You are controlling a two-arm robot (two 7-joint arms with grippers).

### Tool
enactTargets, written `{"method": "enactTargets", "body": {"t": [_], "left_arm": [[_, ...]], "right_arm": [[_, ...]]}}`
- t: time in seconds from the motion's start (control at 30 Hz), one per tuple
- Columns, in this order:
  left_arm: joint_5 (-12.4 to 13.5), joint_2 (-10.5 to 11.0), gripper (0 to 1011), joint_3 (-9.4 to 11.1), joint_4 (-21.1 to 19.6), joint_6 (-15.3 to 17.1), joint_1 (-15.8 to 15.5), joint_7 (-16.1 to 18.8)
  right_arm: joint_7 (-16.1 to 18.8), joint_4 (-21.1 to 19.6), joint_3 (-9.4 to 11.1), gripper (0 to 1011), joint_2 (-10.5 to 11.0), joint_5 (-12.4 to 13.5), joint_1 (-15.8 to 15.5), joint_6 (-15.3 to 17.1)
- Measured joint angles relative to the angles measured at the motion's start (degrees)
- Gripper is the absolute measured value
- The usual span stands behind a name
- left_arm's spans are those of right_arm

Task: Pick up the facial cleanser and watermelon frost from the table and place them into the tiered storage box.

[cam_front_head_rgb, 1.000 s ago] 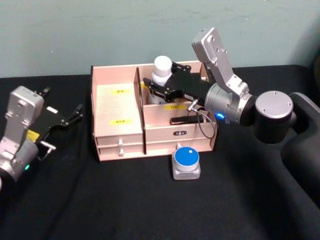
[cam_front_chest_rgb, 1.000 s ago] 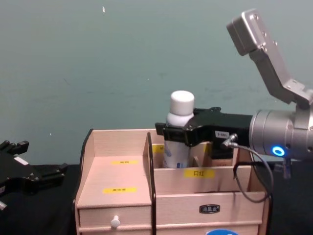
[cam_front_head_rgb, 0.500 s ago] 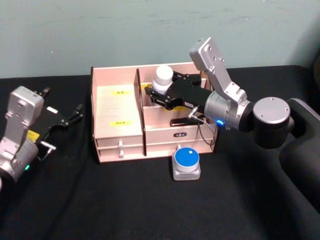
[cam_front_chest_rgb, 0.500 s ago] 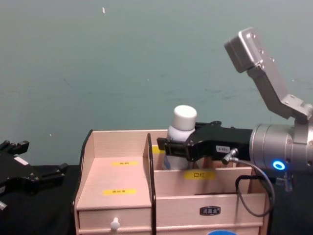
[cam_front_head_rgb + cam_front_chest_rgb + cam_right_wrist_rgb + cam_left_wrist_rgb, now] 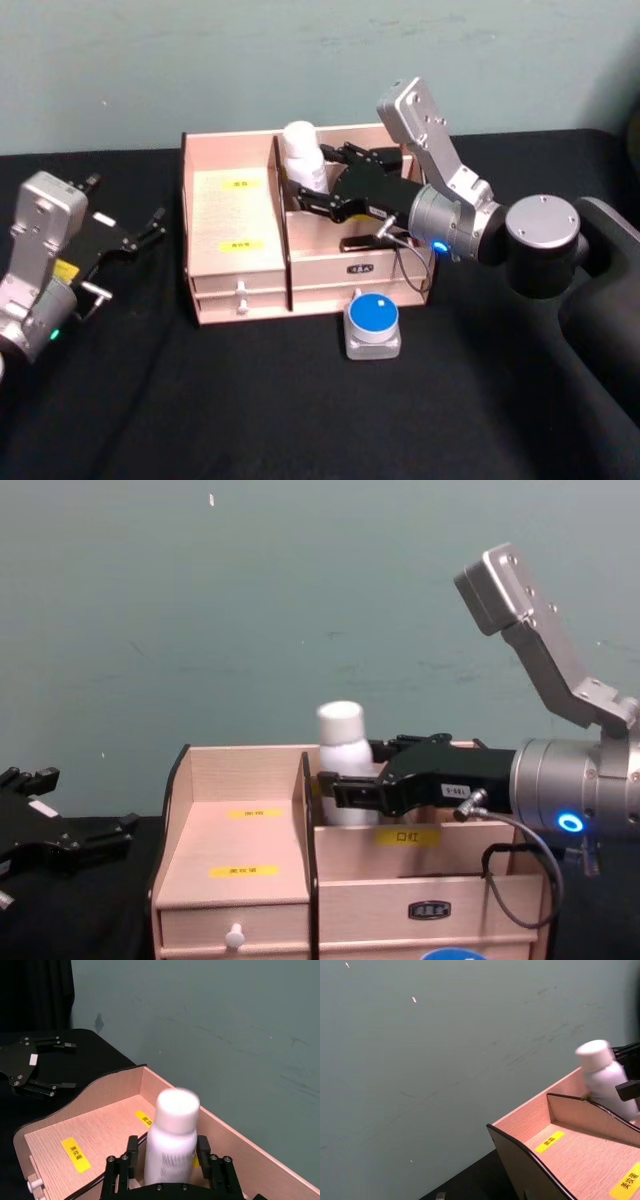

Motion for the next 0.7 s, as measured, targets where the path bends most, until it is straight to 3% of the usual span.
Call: {"method": "enactTargets", "body": {"t": [0.33, 0.5, 0.7], "left_arm": [[0.00, 0.00, 1010, 0.00, 0.00, 0.00, 0.00, 0.00], [0.00, 0.00, 1010, 0.00, 0.00, 0.00, 0.00, 0.00], [0.00, 0.00, 1009, 0.00, 0.00, 0.00, 0.00, 0.00]], "right_arm": [[0.01, -0.13, 0.17, 1000, 0.03, 0.13, -0.05, -0.05], [0.05, -1.14, 0.58, 1000, 0.38, 0.32, -0.30, 0.12], [-0.19, -5.44, 0.94, 1000, 2.04, 0.23, -0.88, 2.58]]}}
